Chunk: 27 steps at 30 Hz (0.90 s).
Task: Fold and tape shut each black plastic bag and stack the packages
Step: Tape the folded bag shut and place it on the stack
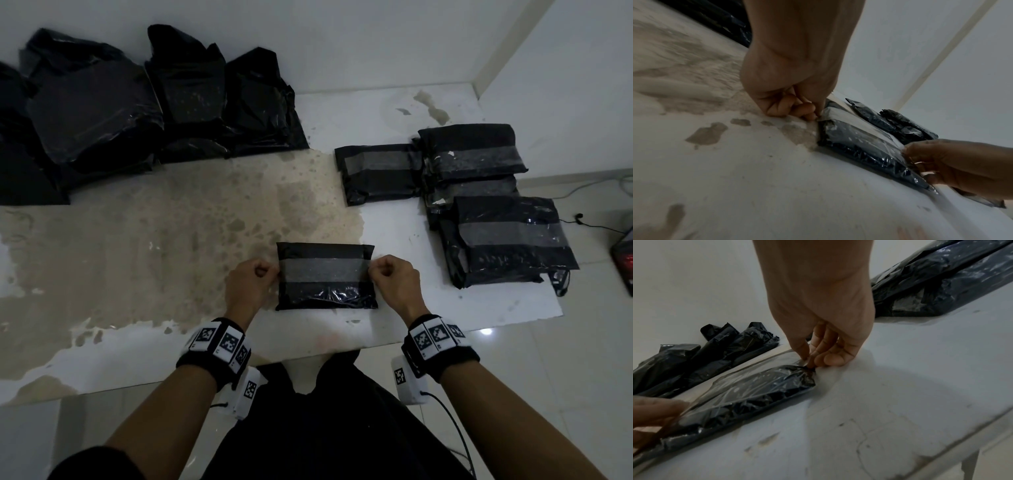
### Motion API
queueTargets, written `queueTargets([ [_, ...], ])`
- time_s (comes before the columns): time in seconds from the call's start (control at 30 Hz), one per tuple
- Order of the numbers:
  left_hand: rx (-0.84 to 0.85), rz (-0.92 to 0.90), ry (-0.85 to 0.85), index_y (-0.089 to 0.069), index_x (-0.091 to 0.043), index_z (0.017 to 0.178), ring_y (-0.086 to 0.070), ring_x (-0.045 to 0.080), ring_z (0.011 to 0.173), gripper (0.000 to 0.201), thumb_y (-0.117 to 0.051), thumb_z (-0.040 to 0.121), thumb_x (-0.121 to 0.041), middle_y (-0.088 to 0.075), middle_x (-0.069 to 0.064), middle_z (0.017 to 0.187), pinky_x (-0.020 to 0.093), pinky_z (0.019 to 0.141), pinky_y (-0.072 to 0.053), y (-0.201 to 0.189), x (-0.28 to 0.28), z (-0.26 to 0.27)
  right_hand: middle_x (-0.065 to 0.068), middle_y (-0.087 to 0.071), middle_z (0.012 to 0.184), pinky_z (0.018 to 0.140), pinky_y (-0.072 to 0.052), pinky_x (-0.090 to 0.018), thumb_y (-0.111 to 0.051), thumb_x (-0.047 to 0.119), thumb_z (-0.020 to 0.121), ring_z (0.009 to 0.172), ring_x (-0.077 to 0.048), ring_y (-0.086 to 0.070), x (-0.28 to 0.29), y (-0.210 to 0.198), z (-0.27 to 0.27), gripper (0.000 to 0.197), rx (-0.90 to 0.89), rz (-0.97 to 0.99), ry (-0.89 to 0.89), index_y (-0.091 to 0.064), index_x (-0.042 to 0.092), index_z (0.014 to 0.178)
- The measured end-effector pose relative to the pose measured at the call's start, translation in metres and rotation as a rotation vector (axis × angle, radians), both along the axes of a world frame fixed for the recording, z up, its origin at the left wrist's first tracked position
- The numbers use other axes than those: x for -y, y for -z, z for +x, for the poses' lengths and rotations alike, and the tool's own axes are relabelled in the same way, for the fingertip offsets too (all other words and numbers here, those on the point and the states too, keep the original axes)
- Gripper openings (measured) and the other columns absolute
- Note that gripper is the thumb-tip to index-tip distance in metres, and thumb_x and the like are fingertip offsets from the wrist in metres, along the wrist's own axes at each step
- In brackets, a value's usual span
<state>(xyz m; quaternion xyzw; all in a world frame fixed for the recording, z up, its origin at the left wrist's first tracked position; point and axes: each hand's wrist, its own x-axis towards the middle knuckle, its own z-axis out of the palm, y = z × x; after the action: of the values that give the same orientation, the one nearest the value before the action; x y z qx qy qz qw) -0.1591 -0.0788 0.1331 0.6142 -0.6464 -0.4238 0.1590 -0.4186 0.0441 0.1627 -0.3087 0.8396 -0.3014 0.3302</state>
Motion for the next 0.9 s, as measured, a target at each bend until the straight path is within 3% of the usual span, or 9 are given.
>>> queueTargets([
  [0.1,0.018,-0.012,-0.041,-0.068,-0.017,0.081,-0.064,0.019,0.072,0.017,-0.066,0.095,-0.025,-0.066,-0.005,0.074,0.030,0.062,-0.049,-0.002,0.000,0.001,0.009,-0.069,0.076,0.063,-0.040,-0.004,-0.069,0.022,0.092,0.076,-0.009,-0.064,-0.002,-0.003,-0.002,0.005,-0.021,0.013,0.005,-0.071,0.021,0.088],
  [0.2,0.083,-0.143,-0.098,-0.060,-0.017,0.091,-0.059,0.018,0.071,0.011,-0.058,0.098,-0.026,-0.060,-0.006,0.078,0.028,0.058,-0.041,-0.016,-0.005,-0.001,0.004,-0.070,0.080,0.077,-0.052,-0.027,-0.067,0.028,0.092,0.082,-0.017,-0.066,-0.010,-0.003,-0.006,0.010,-0.092,0.008,0.016,-0.072,0.019,0.095],
  [0.27,0.065,-0.316,0.039,-0.059,-0.021,0.102,-0.056,0.011,0.073,0.009,-0.053,0.100,-0.027,-0.058,-0.008,0.085,0.028,0.060,-0.042,-0.027,-0.014,-0.005,0.002,-0.068,0.086,0.077,-0.052,-0.035,-0.064,0.029,0.093,0.086,-0.021,-0.063,-0.016,-0.002,-0.004,0.015,-0.234,-0.043,-0.008,-0.069,0.019,0.103],
  [0.37,0.086,-0.590,0.536,-0.060,-0.012,0.127,-0.053,0.020,0.112,0.036,-0.045,0.099,-0.029,-0.059,0.006,0.121,0.034,0.095,-0.042,-0.023,-0.034,-0.014,-0.004,-0.061,0.101,0.078,-0.047,-0.040,-0.055,0.032,0.096,0.096,-0.024,-0.053,-0.021,-0.003,0.014,0.029,-0.552,-0.246,-0.215,-0.066,0.015,0.117],
  [0.43,0.227,-0.703,0.788,-0.046,-0.003,0.146,-0.036,0.029,0.143,0.054,-0.041,0.101,-0.032,-0.044,0.014,0.151,0.042,0.118,-0.027,-0.009,-0.045,-0.020,-0.012,-0.060,0.122,0.095,-0.046,-0.045,-0.049,0.032,0.099,0.116,-0.031,-0.053,-0.022,0.001,0.032,0.041,-0.657,-0.320,-0.442,-0.062,0.008,0.131],
  [0.47,0.299,-0.722,0.845,-0.038,-0.001,0.151,-0.025,0.032,0.151,0.058,-0.038,0.103,-0.033,-0.033,0.015,0.160,0.045,0.123,-0.020,-0.003,-0.049,-0.022,-0.016,-0.056,0.136,0.107,-0.042,-0.047,-0.046,0.033,0.102,0.131,-0.034,-0.048,-0.023,0.006,0.042,0.047,-0.695,-0.310,-0.571,-0.057,0.005,0.138],
  [0.53,0.391,-0.725,0.876,-0.027,0.001,0.155,-0.012,0.034,0.154,0.062,-0.033,0.106,-0.036,-0.018,0.019,0.165,0.051,0.124,-0.015,0.006,-0.053,-0.027,-0.019,-0.039,0.158,0.121,-0.029,-0.050,-0.039,0.037,0.106,0.151,-0.035,-0.028,-0.026,0.019,0.059,0.058,-0.754,-0.230,-0.775,-0.043,-0.001,0.150],
  [0.67,0.476,-0.709,0.906,-0.014,0.001,0.158,-0.005,0.035,0.155,0.065,-0.023,0.109,-0.042,-0.007,0.020,0.166,0.055,0.123,-0.017,0.016,-0.055,-0.027,-0.018,-0.015,0.167,0.125,-0.021,-0.049,-0.030,0.044,0.109,0.156,-0.030,-0.010,-0.031,0.036,0.070,0.067,-0.813,-0.073,-0.859,-0.022,-0.001,0.158],
  [0.9,0.486,-0.659,0.869,-0.015,0.004,0.157,-0.006,0.037,0.154,0.069,-0.023,0.108,-0.044,-0.006,0.025,0.165,0.054,0.123,-0.020,0.017,-0.057,-0.024,-0.018,-0.013,0.168,0.125,-0.019,-0.048,-0.024,0.051,0.109,0.157,-0.028,-0.009,-0.037,0.040,0.066,0.071,-0.855,0.007,-0.814,-0.019,0.001,0.159],
])
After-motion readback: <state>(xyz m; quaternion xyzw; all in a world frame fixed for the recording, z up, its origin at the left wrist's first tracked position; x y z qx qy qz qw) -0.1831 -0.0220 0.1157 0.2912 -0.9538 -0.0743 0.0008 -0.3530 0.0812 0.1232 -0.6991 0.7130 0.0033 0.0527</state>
